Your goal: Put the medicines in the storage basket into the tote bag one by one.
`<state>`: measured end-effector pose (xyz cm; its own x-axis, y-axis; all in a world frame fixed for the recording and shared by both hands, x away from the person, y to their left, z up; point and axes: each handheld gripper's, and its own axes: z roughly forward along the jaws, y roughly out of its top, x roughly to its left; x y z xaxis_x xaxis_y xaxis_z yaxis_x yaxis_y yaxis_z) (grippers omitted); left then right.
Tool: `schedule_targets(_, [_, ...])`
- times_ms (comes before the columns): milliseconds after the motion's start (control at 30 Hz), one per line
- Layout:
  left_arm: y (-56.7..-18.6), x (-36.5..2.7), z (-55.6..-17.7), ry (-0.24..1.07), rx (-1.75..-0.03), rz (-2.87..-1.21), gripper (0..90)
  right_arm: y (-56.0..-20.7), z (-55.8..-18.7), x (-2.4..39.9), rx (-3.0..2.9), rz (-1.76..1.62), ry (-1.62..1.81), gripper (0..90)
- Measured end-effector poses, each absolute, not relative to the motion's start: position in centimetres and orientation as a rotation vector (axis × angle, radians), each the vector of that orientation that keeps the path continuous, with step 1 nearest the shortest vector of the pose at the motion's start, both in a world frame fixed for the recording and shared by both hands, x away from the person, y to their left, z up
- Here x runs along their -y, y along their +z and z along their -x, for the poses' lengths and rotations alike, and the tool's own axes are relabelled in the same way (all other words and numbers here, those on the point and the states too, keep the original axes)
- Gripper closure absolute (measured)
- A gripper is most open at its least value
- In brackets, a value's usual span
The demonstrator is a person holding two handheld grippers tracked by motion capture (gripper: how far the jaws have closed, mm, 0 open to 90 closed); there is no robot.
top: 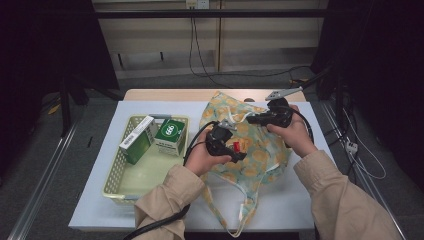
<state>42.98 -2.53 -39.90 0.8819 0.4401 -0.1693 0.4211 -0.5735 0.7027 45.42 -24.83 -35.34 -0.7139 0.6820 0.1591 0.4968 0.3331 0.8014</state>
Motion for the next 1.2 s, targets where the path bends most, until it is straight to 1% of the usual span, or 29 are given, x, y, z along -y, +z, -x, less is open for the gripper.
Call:
schedule_targets(233, [-39.9, 2.3, -43.9, 0.062, -0.649, -2.238, 20.5, -35.5, -45.6, 25.1, -2.385, -1.090, 1.332, 89.7])
schedule_targets(300, [-39.9, 2.1, -44.1, 0.078, -0.657, -2.240, 20.5, -35.4, -45.7, 25.1, -2.383, -1.092, 1.333, 89.7])
schedule_targets(333, [-39.8, 2.0, -44.2, 0.111, -0.669, -2.249, 20.5, -35.4, -45.6, 25.0, -2.384, -1.093, 1.333, 89.7])
schedule_targets(367, [-39.8, 1.9, -44.3, 0.097, -0.670, -2.234, 20.5, -35.4, -45.6, 25.0, -2.385, -1.091, 1.332, 89.6])
schedule_targets(600, [-38.9, 1.1, -45.2, 0.167, -0.717, -2.212, 20.5, -35.0, -45.5, 25.2, -2.377, -1.087, 1.342, 89.7])
schedule_targets(833, [-39.0, 1.1, -45.0, 0.133, -0.697, -2.203, 20.5, -35.0, -45.5, 25.2, -2.376, -1.090, 1.338, 89.6])
schedule_targets(1200, [-39.5, 2.7, -44.1, 0.106, -0.664, -2.206, 20.5, -35.2, -45.6, 25.0, -2.373, -1.095, 1.336, 89.7])
